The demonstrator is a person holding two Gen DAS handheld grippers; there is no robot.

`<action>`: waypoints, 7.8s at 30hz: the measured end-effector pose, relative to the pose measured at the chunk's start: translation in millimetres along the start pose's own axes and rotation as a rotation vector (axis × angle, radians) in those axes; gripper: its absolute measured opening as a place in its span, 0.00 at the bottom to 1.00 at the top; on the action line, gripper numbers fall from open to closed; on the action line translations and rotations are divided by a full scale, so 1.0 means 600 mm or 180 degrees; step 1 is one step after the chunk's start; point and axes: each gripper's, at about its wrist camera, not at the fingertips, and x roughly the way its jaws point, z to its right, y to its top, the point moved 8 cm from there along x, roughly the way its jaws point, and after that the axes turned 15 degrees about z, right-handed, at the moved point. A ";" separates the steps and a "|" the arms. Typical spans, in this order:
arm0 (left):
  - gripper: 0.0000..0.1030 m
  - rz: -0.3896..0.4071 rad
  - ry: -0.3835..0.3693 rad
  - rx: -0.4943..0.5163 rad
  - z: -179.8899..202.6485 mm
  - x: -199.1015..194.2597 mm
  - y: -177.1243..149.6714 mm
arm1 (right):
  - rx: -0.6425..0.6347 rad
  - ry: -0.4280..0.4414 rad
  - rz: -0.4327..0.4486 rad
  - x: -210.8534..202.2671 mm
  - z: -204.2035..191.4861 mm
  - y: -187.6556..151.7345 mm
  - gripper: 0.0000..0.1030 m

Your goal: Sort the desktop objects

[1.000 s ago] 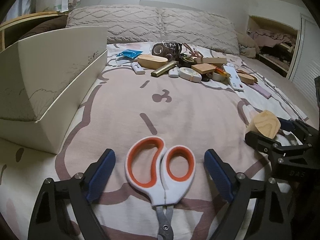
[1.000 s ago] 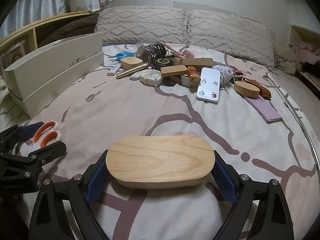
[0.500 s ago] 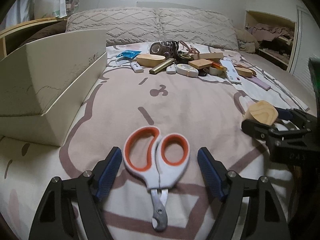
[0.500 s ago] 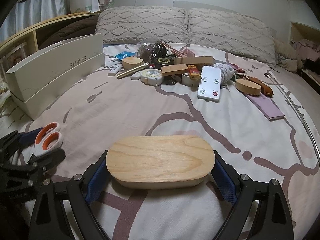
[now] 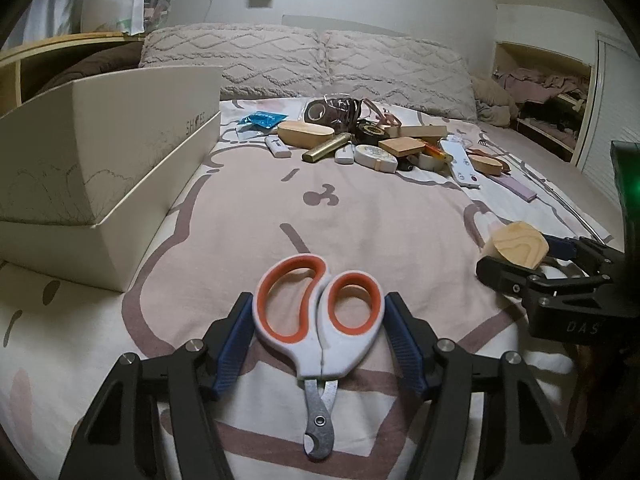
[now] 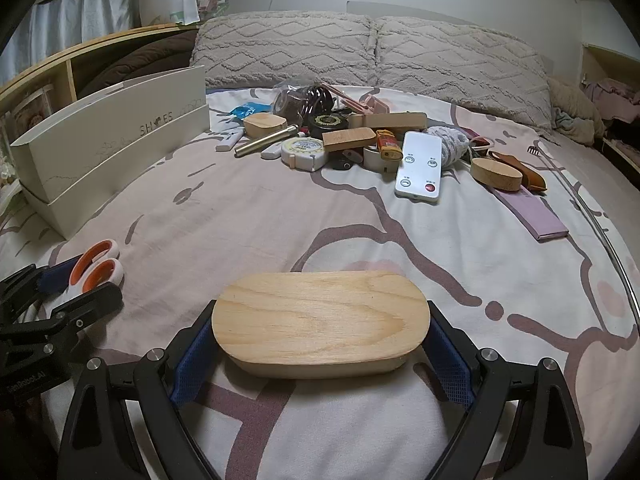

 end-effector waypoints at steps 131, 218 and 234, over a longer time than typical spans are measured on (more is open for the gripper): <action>0.16 0.1121 -0.0013 0.0061 -0.007 -0.135 0.221 | 0.0086 0.0079 0.1004 -0.159 -0.054 0.198 0.91; 0.52 0.0570 0.1450 -0.0562 -0.446 -0.055 0.257 | 0.0743 0.1387 -0.0829 0.323 -0.529 0.427 0.91; 0.52 0.0689 0.1354 -0.0611 -0.458 -0.078 0.263 | 0.0965 0.1196 -0.0807 0.400 -0.576 0.423 1.00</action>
